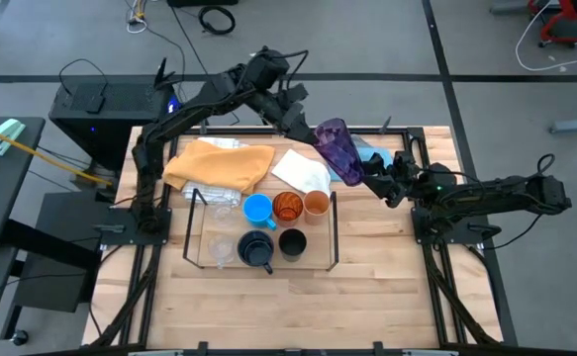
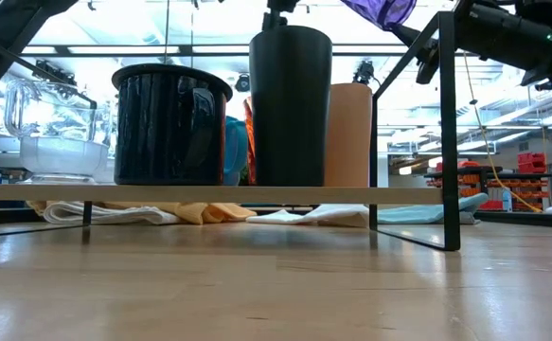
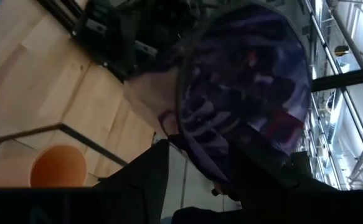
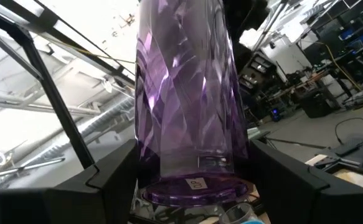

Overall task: Stack small to large cups/mugs on shelf
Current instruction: Put the purple cup on the shelf

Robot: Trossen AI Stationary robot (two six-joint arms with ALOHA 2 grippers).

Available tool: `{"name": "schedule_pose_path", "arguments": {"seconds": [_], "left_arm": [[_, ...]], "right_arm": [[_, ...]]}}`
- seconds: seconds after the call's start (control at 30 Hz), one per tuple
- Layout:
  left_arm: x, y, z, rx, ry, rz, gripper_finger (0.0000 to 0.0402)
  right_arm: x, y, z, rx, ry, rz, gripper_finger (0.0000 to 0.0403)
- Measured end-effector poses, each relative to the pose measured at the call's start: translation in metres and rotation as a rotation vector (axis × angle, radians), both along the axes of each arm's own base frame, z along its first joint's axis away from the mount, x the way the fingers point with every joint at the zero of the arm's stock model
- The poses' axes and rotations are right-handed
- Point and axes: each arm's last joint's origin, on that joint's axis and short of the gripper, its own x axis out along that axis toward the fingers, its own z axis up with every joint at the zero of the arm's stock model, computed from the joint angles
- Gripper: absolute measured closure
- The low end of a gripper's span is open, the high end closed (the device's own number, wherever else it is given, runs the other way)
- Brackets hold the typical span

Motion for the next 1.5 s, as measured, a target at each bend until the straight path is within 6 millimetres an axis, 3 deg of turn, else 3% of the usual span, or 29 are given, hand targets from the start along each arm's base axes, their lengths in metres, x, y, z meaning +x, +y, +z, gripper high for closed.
{"name": "schedule_pose_path", "arguments": {"seconds": [0.37,0.63,0.7,0.73,1.0,1.13,1.37,1.5], "left_arm": [[0.016,0.0,-0.015,-0.006,0.006,-0.02,0.0244],[0.015,0.007,-0.021,0.038,0.018,0.002,0.0385],[0.015,0.01,-0.02,0.082,-0.016,-0.011,0.0385],[0.014,0.01,-0.02,0.09,-0.021,-0.016,0.0383],[0.009,0.019,-0.009,0.119,-0.115,-0.054,0.039],[-0.002,0.019,0.015,0.146,-0.211,-0.089,0.039],[-0.008,0.013,0.027,0.149,-0.251,-0.11,0.039],[-0.007,0.004,0.026,0.14,-0.242,-0.149,0.039]], "right_arm": [[0.0,0.0,0.0,-0.002,0.004,0.001,0.0131],[-0.002,-0.002,0.005,0.002,-0.04,-0.058,0.014],[-0.002,-0.001,0.005,0.017,-0.04,-0.023,0.0193],[-0.002,0.0,0.005,0.018,-0.04,-0.013,0.02],[-0.002,0.005,0.002,0.064,-0.002,0.082,0.0162],[0.001,0.008,-0.005,0.123,0.075,0.183,0.0168],[0.003,0.017,-0.012,0.176,0.167,0.271,0.0186],[0.003,0.019,-0.027,0.256,0.334,0.317,0.0195]]}}
